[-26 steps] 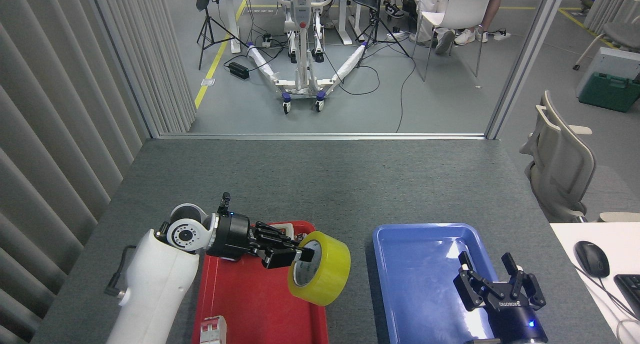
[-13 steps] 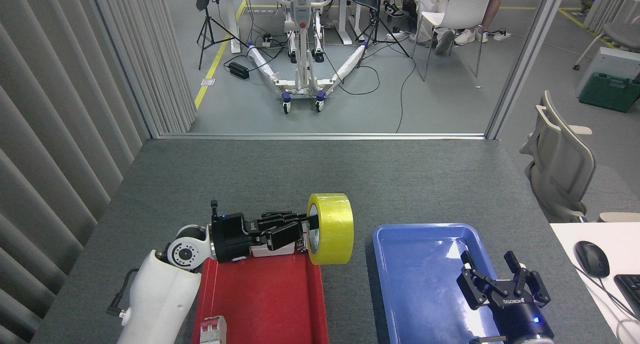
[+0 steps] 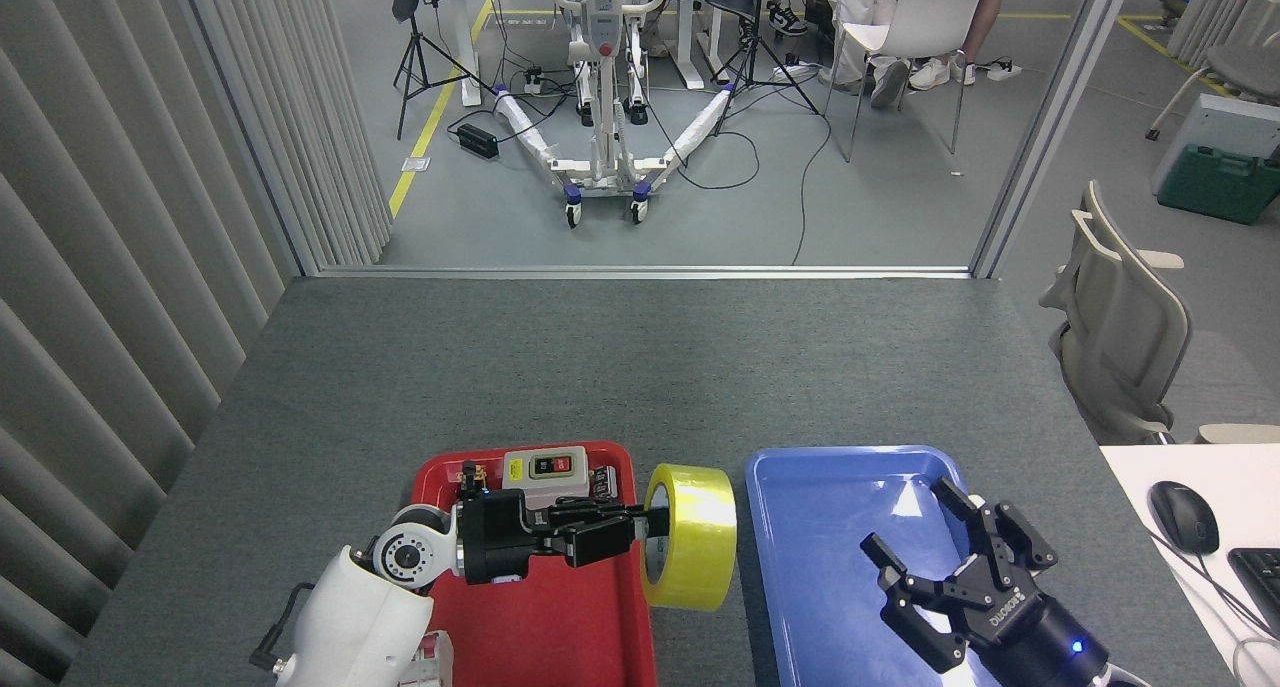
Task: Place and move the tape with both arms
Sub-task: 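Grasp the tape roll with the right gripper beside the left gripper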
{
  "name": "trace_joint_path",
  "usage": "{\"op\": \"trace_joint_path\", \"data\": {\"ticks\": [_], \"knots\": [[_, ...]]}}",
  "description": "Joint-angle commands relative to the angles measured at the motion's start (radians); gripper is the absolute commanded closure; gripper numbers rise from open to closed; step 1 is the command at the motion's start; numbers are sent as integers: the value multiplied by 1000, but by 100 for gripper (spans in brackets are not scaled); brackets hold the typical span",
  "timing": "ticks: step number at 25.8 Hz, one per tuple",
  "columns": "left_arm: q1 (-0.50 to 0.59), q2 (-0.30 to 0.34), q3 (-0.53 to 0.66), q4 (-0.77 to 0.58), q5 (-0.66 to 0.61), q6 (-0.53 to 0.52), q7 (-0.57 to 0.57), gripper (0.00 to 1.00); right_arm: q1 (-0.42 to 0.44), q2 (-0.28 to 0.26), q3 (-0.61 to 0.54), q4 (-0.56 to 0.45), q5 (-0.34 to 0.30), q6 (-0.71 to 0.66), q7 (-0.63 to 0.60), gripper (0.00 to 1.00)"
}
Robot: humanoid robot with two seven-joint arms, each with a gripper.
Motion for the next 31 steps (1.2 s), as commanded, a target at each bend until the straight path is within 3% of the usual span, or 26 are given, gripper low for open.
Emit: {"op": "trace_joint_path", "data": {"ticks": [1, 12, 18, 23, 26, 31], "knots": [[4, -4, -37, 1, -8, 0, -61, 100, 7, -7, 59, -36, -5, -151, -15, 0], [4, -45, -68, 6, -25, 0, -70, 100, 106, -6, 185, -117, 14, -151, -7, 0], [4, -59, -65, -9, -25, 0, -69, 100, 108, 51, 248, -119, 100, -151, -6, 0], [7, -59, -67, -14, -27, 0, -69, 100, 109, 59, 273, -116, 136, -151, -6, 6], [14, -58, -67, -25, -28, 0, -69, 100, 109, 60, 274, -116, 136, -151, -7, 23], [24, -59, -70, -45, -31, 0, -69, 100, 109, 68, 270, -117, 137, -151, -21, 73]]}}
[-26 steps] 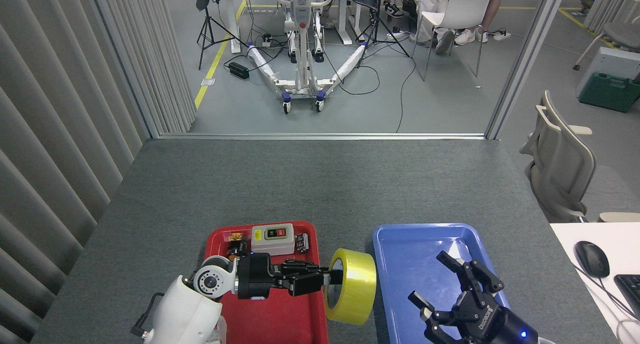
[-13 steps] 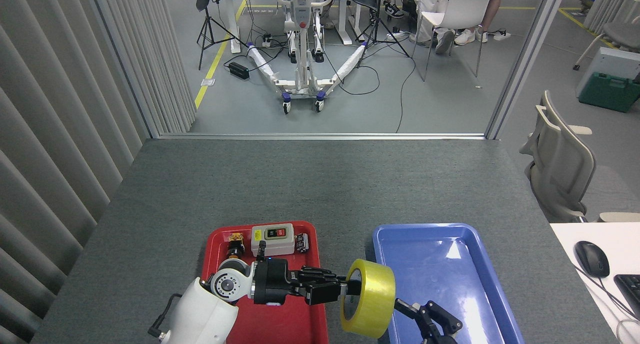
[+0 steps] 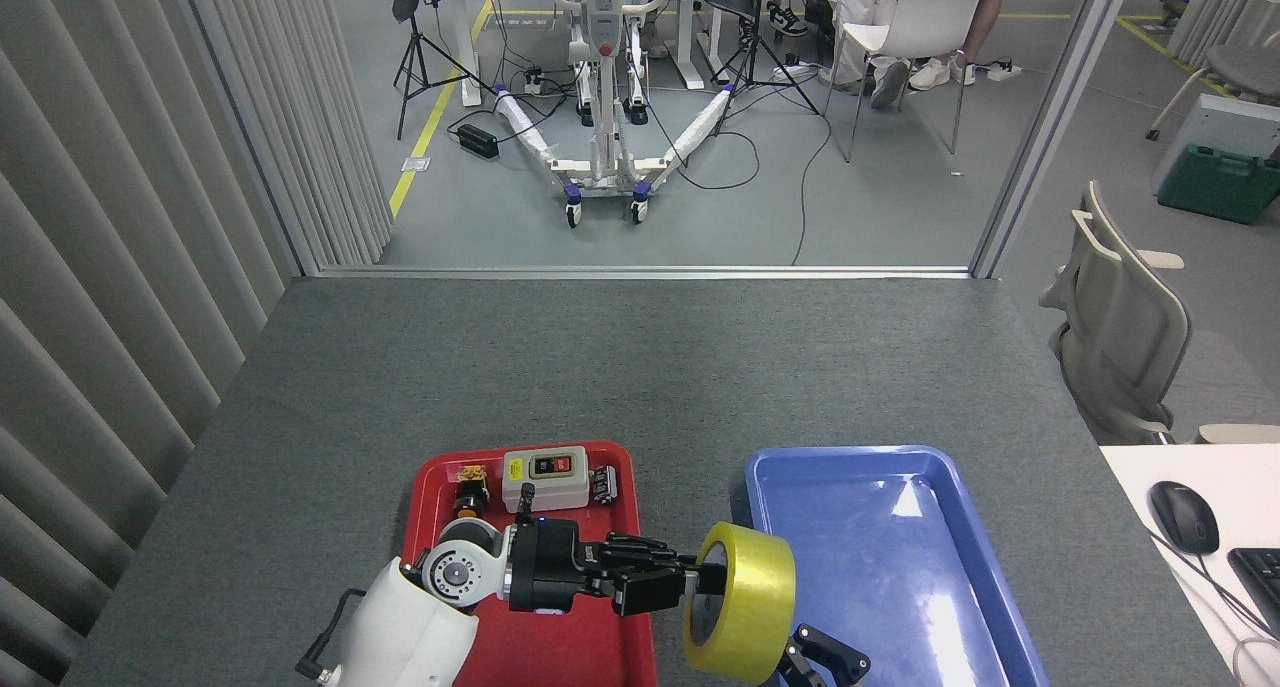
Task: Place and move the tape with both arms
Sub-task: 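Grasp the tape roll with the right gripper beside the left gripper, then release the tape with the left gripper and pull the right gripper back, then lower the tape roll into the blue tray and open the right gripper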
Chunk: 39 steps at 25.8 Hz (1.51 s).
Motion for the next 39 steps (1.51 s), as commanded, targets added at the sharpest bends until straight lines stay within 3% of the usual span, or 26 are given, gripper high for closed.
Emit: {"op": "trace_joint_path", "data": {"ticks": [1, 4, 7, 8, 11, 14, 15, 23, 26, 28, 30, 32, 35, 37, 39], "knots": [[7, -1, -3, -27, -4, 1, 1, 100, 2, 3, -3, -3, 1, -3, -19, 81], [29, -1, -14, -40, -12, 1, 1, 100, 12, 1, -12, -4, 3, -3, -31, 100], [29, -7, -11, -34, -12, 1, -1, 100, 45, -4, -59, -15, 3, -3, -31, 100], [29, -8, -8, -28, -14, 1, -1, 95, 66, 1, -94, -24, 3, -3, -29, 100], [27, -2, -1, -27, -12, 1, 3, 71, 120, 10, -154, -37, 4, -3, -12, 100], [22, 4, 29, -25, -12, 1, 6, 17, 141, 19, -238, -37, 4, 0, 41, 100], [21, 4, 51, -25, -12, 1, 7, 4, 143, 19, -258, -37, 3, 13, 57, 100], [35, 15, 160, -51, -10, 1, 30, 2, 131, 13, -456, -20, -43, 25, 158, 100], [88, 22, 212, -112, -38, 109, 183, 2, 117, 12, -465, -3, -59, 51, 205, 100], [118, 55, 249, -140, -176, 118, 386, 2, 97, 6, -464, 8, -63, 111, 239, 100], [147, 93, 265, -200, -406, 144, 596, 2, 66, 12, -462, 17, -69, 166, 305, 100], [211, 118, 278, -286, -630, 236, 766, 2, 40, 4, -462, 29, -100, 192, 431, 100], [318, 125, 278, -425, -914, 374, 897, 2, -20, -36, -453, 74, -240, 198, 638, 100], [389, 121, 278, -502, -1046, 472, 978, 2, -64, -66, -448, 103, -351, 218, 704, 100], [441, 113, 270, -527, -1121, 606, 1058, 2, -95, -82, -425, 111, -385, 249, 721, 100]]}}
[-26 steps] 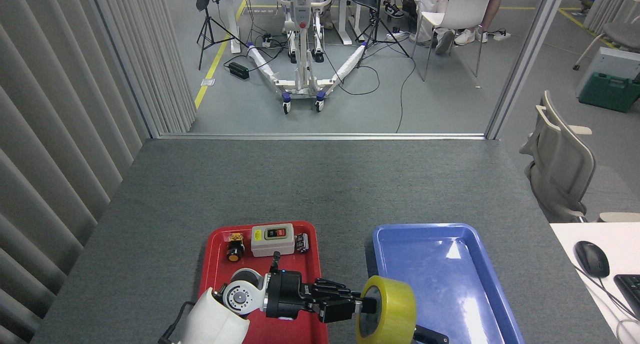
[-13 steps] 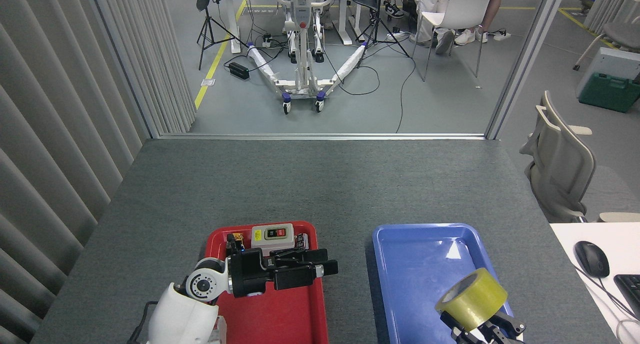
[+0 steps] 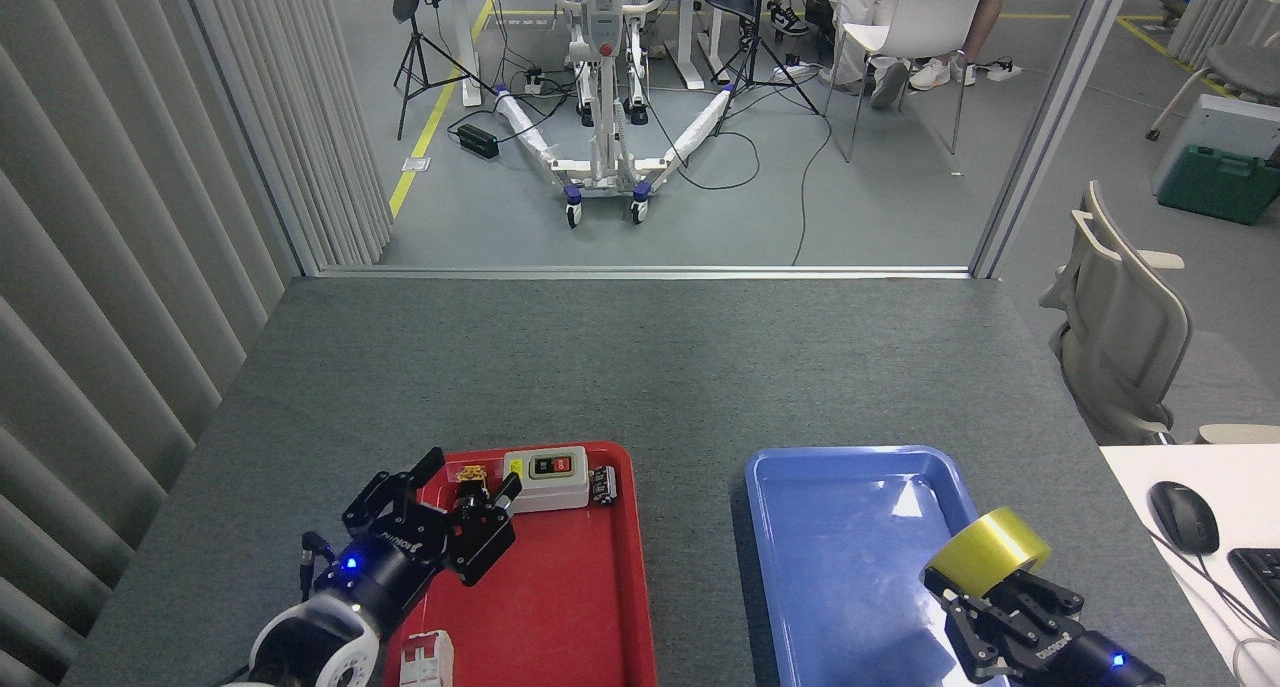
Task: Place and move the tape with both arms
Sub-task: 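Lower the tape roll into the blue tray and open the right gripper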
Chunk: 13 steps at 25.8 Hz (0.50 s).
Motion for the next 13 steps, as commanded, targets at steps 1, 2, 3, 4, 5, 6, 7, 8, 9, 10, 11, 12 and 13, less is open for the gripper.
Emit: {"op": "trace_joint_path", "data": {"ticks": [1, 2, 3, 4, 5, 6, 7, 8, 9, 10, 11, 12, 13], "knots": [[107, -9, -14, -72, -191, 228, 165, 2, -71, -28, 41, 23, -88, 42, 75, 100], [133, -21, -29, -72, -225, 298, 214, 2, -97, -30, 59, 23, -100, 53, 100, 100], [160, -30, -40, -72, -268, 367, 263, 2, -121, -31, 73, 23, -107, 74, 167, 100], [176, -32, -46, -72, -311, 425, 294, 2, -141, -30, 87, 23, -119, 122, 263, 100], [180, -29, -60, -72, -334, 470, 298, 2, -158, -24, 99, 20, -142, 201, 364, 100], [180, -24, -66, -74, -334, 493, 291, 2, -175, -21, 112, 14, -160, 292, 453, 100], [180, -20, -64, -77, -331, 498, 280, 2, -190, -21, 125, 12, -165, 365, 519, 100], [179, -14, -61, -78, -323, 496, 263, 2, -207, -21, 141, 12, -165, 413, 559, 100], [179, -1, -58, -81, -308, 499, 245, 1, -221, -21, 153, 12, -166, 422, 580, 100], [179, 9, -58, -80, -289, 501, 231, 1, -226, -21, 156, 14, -170, 418, 588, 100], [179, 14, -60, -78, -270, 499, 222, 1, -226, -21, 158, 14, -171, 413, 592, 100], [179, 17, -61, -74, -256, 498, 220, 1, -226, -21, 159, 14, -171, 412, 594, 100], [179, 17, -64, -66, -242, 496, 220, 1, -227, -19, 162, 17, -171, 413, 597, 100]]}}
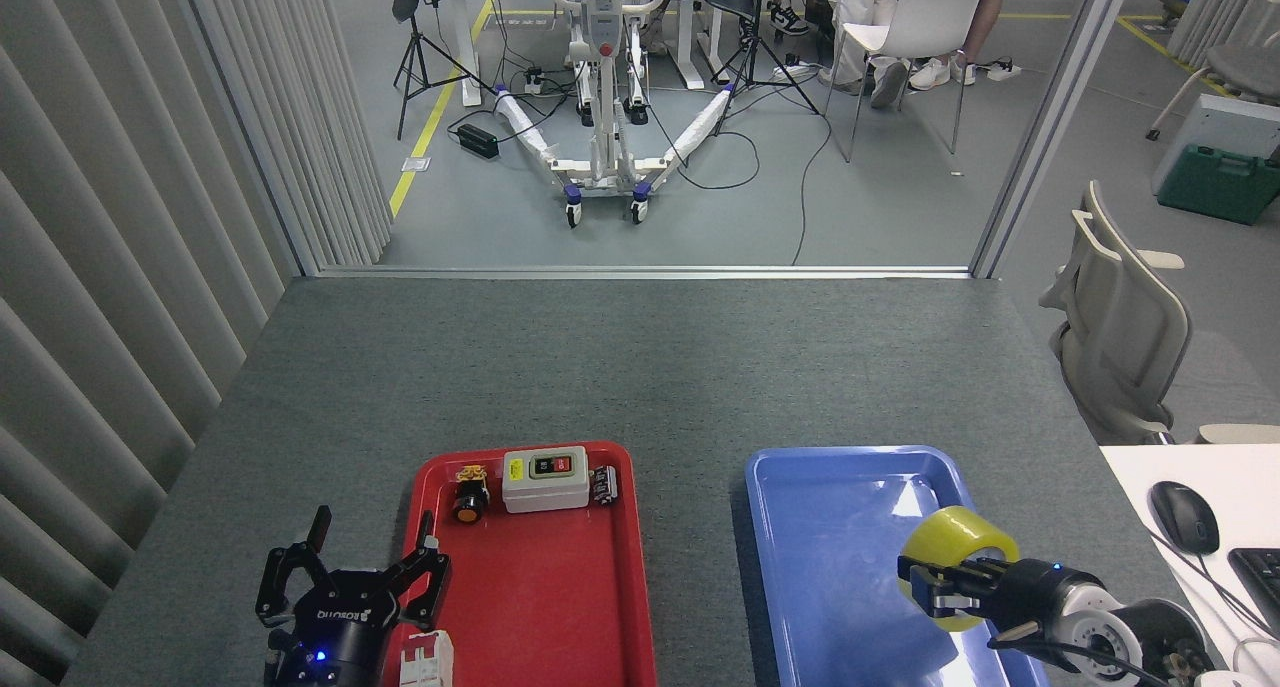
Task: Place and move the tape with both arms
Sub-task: 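Lower the tape roll into the blue tray and open the right gripper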
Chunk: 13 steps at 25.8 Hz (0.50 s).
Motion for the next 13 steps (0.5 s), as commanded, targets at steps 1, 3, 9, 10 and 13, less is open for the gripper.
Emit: {"op": "trace_joint_path", "data": {"ticks": [1, 3, 9, 10, 13], "knots": [[2, 10, -9, 23, 47, 3, -16, 1, -16, 5, 23, 4, -8, 24, 51, 100], [2, 8, -12, 46, 50, -29, -16, 1, -34, 14, 52, 10, -13, 39, 86, 100], [2, 2, -4, 12, 51, -147, -16, 1, -106, 46, 127, 53, -22, 165, 112, 100], [2, -4, -6, 14, 51, -142, -16, 1, -115, 51, 135, 69, -22, 166, 129, 100], [2, -22, -6, 11, 50, -139, -10, 1, -120, 61, 138, 101, -22, 183, 181, 100]]}}
